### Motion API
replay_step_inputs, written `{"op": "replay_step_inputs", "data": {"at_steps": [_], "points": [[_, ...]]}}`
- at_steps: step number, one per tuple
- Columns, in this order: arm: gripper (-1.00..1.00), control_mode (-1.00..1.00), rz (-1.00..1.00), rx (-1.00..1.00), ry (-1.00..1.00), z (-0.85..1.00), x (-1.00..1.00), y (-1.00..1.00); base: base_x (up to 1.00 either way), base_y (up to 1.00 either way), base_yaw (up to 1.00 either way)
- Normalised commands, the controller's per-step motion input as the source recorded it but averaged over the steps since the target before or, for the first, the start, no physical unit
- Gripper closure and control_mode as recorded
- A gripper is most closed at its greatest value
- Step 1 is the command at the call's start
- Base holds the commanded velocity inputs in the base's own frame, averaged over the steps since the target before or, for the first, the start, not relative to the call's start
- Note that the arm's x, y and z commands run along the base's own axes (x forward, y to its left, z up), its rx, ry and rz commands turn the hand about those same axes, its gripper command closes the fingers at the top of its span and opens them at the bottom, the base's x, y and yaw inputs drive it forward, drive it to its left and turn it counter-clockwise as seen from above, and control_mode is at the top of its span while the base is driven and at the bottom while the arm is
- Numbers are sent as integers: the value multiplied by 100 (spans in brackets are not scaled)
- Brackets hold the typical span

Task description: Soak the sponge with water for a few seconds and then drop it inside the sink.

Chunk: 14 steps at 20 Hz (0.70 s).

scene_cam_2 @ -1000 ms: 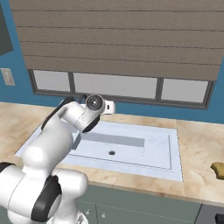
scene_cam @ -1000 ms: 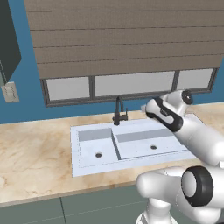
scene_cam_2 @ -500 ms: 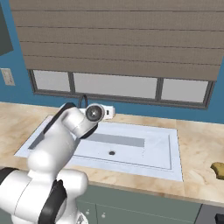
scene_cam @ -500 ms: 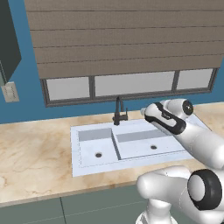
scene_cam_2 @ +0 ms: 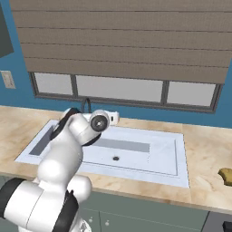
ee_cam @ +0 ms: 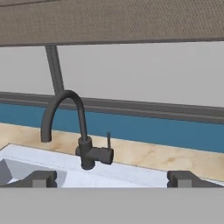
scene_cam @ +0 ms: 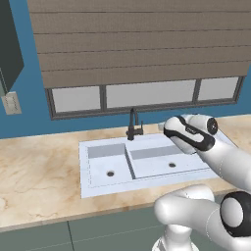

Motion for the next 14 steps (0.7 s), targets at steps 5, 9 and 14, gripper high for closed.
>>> {"op": "replay_step_inputs", "data": {"at_steps": [5,9,14], "points": [[-100,-100,2,0,-4,-8,0,0,0,0,0],[-100,-100,0,0,0,-18,0,0,0,0,0],[-100,-100,0,0,0,-19,0,0,0,0,0]]}}
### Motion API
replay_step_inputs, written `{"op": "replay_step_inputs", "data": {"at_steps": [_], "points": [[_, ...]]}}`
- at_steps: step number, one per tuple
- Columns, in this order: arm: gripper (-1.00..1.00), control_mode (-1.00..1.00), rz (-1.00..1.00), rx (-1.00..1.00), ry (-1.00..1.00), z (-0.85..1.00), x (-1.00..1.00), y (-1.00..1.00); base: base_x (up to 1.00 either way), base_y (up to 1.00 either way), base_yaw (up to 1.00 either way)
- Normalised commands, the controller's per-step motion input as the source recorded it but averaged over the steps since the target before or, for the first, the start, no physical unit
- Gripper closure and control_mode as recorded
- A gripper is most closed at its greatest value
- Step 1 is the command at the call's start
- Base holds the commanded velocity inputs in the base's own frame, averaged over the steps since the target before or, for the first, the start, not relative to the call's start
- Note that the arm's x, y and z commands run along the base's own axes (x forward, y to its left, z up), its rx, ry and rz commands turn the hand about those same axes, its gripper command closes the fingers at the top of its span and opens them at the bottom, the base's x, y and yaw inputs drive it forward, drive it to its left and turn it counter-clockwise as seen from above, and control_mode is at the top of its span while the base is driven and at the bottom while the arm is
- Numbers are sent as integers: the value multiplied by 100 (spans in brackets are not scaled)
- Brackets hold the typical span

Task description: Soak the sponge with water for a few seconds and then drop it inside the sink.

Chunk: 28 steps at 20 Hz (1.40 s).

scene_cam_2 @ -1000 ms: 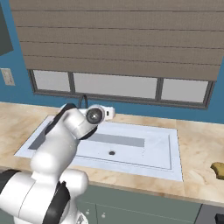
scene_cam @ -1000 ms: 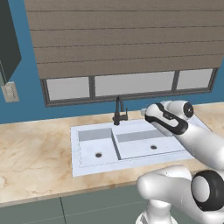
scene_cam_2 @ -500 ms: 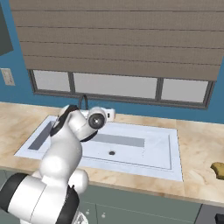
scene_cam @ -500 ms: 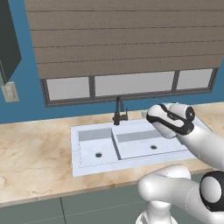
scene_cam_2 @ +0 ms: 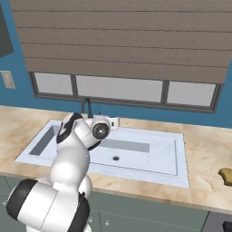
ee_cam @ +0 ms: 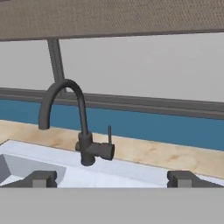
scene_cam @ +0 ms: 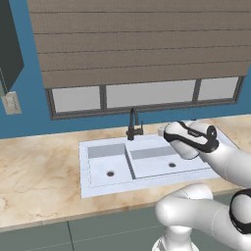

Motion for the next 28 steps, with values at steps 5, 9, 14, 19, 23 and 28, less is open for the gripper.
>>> {"op": "replay_step_inputs", "data": {"at_steps": [5,9,14,19,23,28], "points": [[-100,-100,0,0,-4,-4,1,0,0,0,0],[-100,-100,0,0,-4,-2,4,0,0,0,0],[-100,-100,0,0,0,-12,2,0,0,0,0],[-100,-100,0,0,0,-20,14,0,0,0,0],[-100,-100,0,0,0,-4,28,1,0,0,0],[-100,-100,0,0,0,-5,30,9,0,0,0]]}}
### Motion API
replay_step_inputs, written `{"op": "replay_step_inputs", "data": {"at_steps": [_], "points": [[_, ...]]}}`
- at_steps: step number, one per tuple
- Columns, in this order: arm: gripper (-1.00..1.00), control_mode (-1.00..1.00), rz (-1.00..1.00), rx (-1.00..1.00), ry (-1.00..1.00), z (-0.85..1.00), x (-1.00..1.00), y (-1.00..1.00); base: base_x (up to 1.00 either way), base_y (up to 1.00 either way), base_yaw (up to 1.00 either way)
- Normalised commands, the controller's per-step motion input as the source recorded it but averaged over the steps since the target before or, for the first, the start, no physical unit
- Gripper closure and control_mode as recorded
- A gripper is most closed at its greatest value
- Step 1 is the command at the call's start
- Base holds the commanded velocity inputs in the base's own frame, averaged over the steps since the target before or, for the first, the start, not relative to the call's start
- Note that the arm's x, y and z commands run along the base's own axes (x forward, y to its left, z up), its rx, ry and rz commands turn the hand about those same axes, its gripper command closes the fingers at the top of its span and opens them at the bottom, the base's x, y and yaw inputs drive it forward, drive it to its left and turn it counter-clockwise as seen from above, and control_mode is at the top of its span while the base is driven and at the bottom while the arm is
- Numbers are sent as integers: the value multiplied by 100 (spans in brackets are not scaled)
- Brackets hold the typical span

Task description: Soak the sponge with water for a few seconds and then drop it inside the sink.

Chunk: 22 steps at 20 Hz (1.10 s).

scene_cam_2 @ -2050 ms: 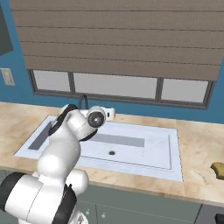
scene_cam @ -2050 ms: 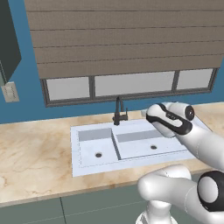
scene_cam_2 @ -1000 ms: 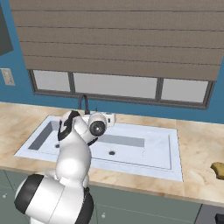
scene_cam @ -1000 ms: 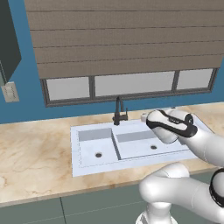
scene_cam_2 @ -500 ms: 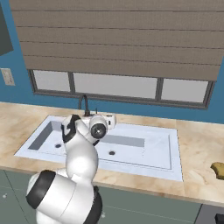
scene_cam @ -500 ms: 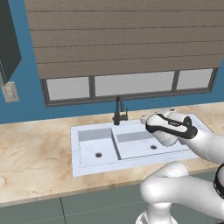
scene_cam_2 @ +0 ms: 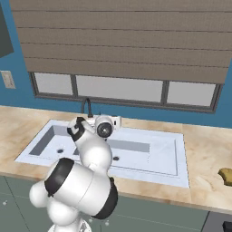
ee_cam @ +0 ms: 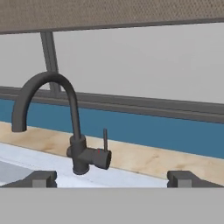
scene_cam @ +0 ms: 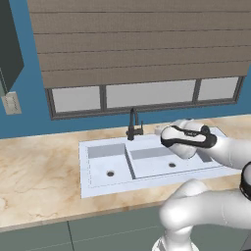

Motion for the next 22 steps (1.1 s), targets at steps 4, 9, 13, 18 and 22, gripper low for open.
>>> {"op": "replay_step_inputs", "data": {"at_steps": [4,9,13,18,22], "points": [[-100,-100,1,3,0,-10,23,14,0,0,0],[-100,-100,0,2,0,-13,19,20,0,0,0],[-100,-100,0,0,0,-14,22,8,0,0,0],[-100,-100,0,0,0,-14,33,0,0,0,0],[-100,-100,0,0,0,-6,31,0,0,0,0]]}}
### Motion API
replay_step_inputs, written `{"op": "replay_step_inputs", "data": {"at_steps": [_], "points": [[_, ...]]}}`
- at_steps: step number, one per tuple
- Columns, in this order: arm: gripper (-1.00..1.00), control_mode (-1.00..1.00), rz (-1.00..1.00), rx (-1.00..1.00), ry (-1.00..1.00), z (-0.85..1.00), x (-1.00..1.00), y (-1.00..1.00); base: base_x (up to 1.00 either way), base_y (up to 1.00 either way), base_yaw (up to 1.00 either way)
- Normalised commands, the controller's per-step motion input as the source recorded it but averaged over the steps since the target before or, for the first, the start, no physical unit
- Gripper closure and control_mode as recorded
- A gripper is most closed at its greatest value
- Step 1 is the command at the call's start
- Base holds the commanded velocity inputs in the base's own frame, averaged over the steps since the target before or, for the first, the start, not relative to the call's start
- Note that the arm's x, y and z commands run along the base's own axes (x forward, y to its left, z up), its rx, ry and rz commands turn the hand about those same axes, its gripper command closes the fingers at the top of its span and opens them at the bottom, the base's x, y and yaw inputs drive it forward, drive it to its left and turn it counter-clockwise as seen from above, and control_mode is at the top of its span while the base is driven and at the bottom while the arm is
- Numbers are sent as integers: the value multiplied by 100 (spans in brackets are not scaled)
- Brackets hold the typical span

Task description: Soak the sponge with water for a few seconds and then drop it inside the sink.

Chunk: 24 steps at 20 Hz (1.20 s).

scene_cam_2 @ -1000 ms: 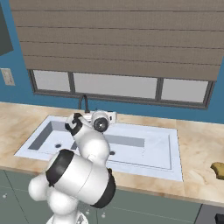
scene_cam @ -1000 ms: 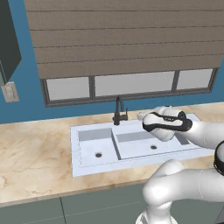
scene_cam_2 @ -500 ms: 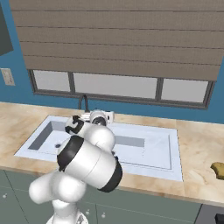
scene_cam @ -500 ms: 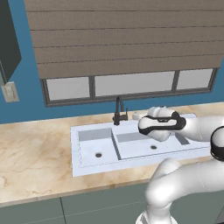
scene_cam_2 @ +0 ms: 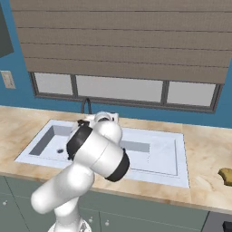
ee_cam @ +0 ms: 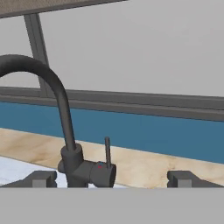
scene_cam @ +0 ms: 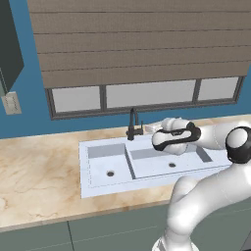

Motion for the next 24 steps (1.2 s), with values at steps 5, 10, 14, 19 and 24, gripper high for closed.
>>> {"op": "replay_step_inputs", "data": {"at_steps": [5,10,14,19,24], "points": [[-100,-100,0,0,0,-7,18,0,0,0,0],[-100,-100,0,0,0,-17,7,0,0,0,0],[-100,-100,0,0,-1,-12,4,0,0,0,0],[-100,-100,0,0,-4,-1,14,0,0,0,0],[-100,-100,0,0,-5,0,20,0,0,0,0]]}}
